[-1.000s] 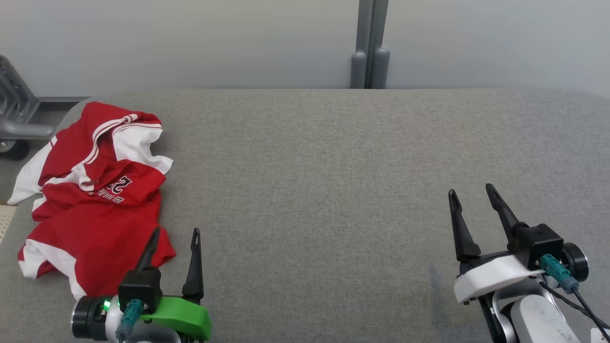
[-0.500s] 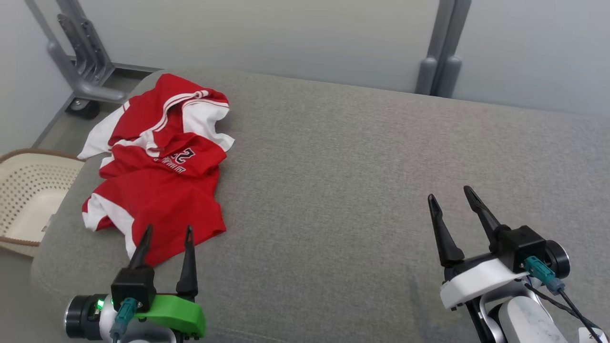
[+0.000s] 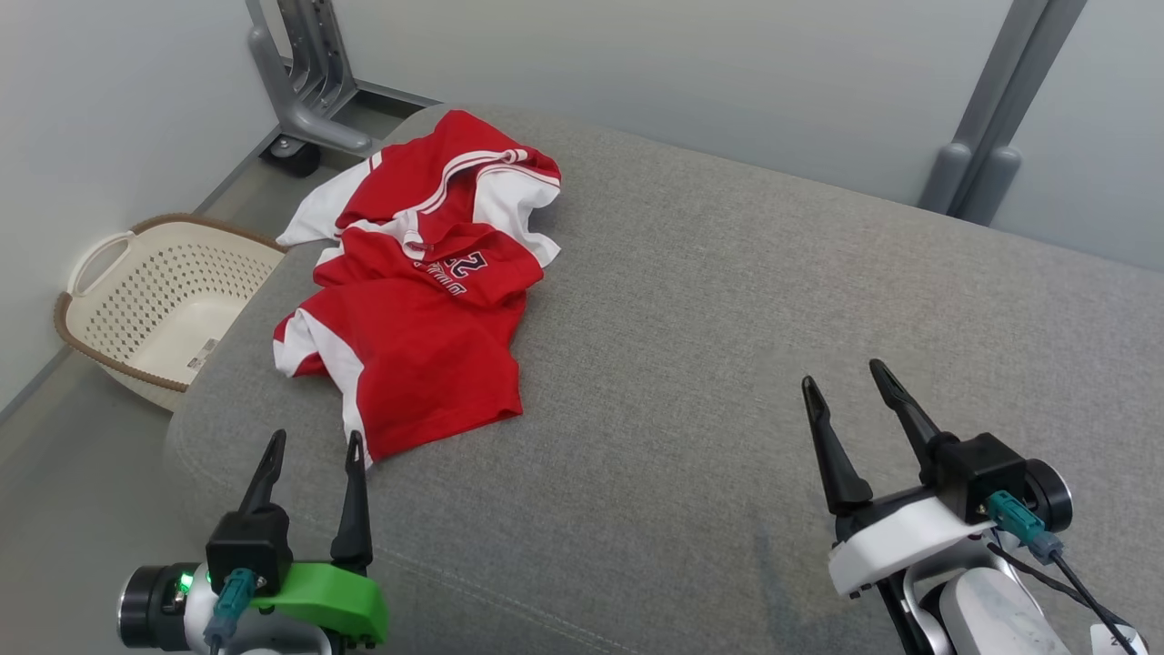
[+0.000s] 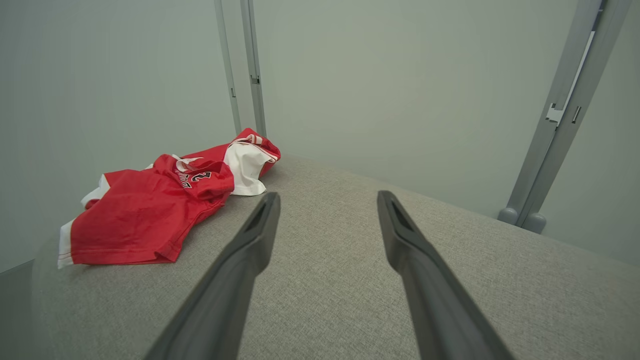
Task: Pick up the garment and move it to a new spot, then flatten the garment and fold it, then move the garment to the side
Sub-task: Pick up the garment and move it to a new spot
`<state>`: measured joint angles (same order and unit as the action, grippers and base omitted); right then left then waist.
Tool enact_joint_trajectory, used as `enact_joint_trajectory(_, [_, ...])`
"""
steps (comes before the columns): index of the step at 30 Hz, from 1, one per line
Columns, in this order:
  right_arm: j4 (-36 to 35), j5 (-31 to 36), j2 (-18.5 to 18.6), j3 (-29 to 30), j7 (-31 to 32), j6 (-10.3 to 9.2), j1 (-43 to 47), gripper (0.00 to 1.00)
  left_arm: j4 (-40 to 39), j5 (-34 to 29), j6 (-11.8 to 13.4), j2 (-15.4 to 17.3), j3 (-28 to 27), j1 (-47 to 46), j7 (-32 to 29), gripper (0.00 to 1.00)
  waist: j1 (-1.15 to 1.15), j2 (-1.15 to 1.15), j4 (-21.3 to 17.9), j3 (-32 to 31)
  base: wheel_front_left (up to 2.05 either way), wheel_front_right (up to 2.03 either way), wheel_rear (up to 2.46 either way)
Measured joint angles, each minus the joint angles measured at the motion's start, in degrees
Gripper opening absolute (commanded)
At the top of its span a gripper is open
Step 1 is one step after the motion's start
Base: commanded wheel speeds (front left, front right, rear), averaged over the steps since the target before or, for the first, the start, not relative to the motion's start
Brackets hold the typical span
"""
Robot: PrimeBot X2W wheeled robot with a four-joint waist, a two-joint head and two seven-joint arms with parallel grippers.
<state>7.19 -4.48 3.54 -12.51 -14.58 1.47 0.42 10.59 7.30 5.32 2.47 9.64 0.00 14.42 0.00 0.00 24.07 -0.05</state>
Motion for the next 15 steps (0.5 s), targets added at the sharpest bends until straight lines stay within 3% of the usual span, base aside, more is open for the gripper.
enact_joint_trajectory(9, [0.3,0.1,0.0,-0.6,0.0,0.31,-1.2,1.0,0.5,0.4,0.0,0.0,-0.5,-0.4,0.0,1.0,0.0,0.0,-1.0,0.7,0.0,0.0,0.0])
enact_joint_trajectory(15, [-0.3,1.1,0.7,-0.1,0.0,0.46,-3.1,1.0,2.4,1.0,0.0,0.1,-1.6,-5.9,0.0,1.0,0.0,0.0,-2.3,2.5,0.0,0.0,0.0])
